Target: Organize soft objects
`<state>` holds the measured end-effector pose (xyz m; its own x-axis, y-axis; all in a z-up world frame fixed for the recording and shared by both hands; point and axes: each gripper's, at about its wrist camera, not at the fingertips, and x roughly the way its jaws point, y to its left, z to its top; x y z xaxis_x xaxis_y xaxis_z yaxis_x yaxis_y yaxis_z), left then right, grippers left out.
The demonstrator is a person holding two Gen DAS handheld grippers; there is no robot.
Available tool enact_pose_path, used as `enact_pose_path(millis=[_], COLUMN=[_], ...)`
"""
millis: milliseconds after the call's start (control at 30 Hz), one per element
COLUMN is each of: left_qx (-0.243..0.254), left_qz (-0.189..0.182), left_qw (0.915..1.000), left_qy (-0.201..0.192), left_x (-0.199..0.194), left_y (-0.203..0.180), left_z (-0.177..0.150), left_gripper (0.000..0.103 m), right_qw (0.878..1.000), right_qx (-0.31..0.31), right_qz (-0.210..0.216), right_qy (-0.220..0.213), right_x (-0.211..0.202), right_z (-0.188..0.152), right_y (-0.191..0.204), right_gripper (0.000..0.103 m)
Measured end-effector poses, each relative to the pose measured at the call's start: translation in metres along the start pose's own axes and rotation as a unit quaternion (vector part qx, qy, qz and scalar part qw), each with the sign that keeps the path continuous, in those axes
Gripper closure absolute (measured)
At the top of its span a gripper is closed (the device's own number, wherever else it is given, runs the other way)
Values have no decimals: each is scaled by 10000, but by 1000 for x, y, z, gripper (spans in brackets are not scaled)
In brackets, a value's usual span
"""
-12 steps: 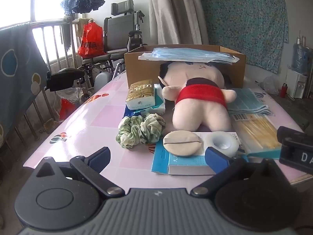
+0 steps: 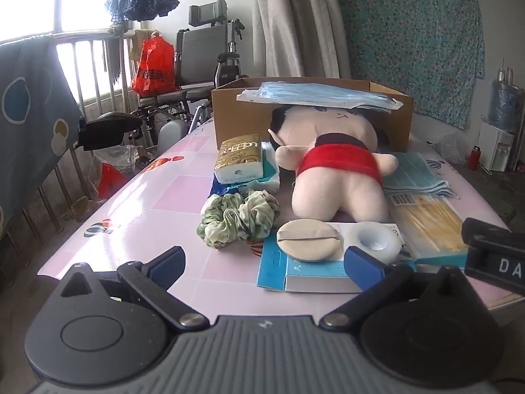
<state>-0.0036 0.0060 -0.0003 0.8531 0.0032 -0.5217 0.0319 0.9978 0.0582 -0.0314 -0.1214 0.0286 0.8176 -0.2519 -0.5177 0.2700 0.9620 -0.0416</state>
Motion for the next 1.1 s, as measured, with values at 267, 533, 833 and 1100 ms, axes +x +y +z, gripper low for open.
enact_pose_path(millis=[267, 533, 833, 1100], left_qx=[23, 55, 70, 107], left_qz=[27, 35, 72, 82], left_qw=[10000, 10000, 9999, 9999], left_qy=[49, 49, 73, 79], left_x=[2, 2, 2, 4], left_y=[0, -1, -1, -2], left_z=[0, -1, -2, -2], left_gripper=[0, 0, 0, 0], right_qw=[10000, 10000, 10000, 10000], right_qx=[22, 59, 47, 44], right_qz=[-34, -34, -77, -79], right_qy=[-3, 20, -20, -8], right_x=[3, 3, 3, 3], right_z=[-2, -1, -2, -2], right_y=[1, 0, 0, 0], right_gripper=[1, 1, 1, 1])
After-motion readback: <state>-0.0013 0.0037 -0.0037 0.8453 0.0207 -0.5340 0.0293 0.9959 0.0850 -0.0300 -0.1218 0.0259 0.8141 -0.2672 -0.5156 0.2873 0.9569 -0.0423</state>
